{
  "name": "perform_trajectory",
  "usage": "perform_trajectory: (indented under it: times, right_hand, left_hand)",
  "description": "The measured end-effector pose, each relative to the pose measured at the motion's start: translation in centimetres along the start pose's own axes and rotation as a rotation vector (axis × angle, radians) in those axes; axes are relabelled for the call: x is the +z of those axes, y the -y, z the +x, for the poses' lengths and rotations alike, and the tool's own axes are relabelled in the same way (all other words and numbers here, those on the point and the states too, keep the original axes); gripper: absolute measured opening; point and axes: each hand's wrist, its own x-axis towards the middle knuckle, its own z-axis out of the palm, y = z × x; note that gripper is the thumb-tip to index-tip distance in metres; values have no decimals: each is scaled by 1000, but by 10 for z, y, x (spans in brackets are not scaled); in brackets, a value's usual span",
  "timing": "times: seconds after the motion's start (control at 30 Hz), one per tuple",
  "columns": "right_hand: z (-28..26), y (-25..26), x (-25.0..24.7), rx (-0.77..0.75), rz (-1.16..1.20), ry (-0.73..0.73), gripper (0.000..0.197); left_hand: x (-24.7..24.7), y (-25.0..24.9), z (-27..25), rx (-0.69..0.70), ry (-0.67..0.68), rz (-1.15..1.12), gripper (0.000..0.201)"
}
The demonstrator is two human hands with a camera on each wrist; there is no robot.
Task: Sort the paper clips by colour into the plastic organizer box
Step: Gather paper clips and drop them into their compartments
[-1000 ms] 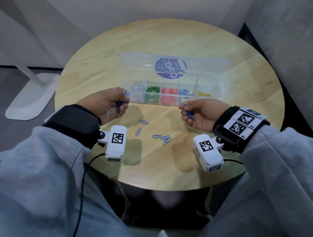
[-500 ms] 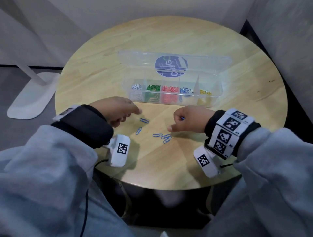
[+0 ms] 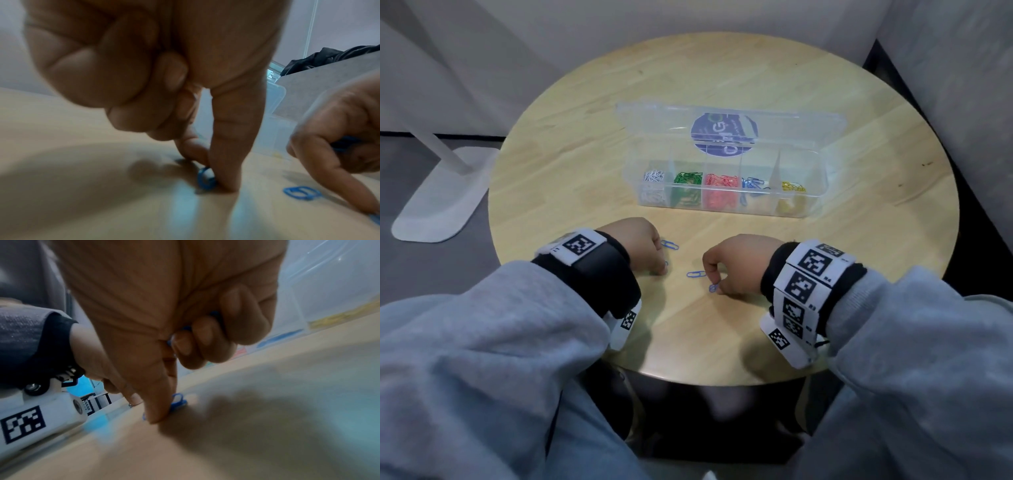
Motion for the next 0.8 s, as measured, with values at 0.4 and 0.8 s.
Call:
perform_trajectory:
  times: [0.4, 0.8]
  right_hand:
    - [-4, -10, -3, 68, 141, 165, 22]
    - [-12, -39, -25, 208, 1045, 147, 24]
  left_hand:
    - [-28, 10, 0, 31, 119, -1255, 29]
    - [-25, 8, 8, 28, -118, -1328, 21]
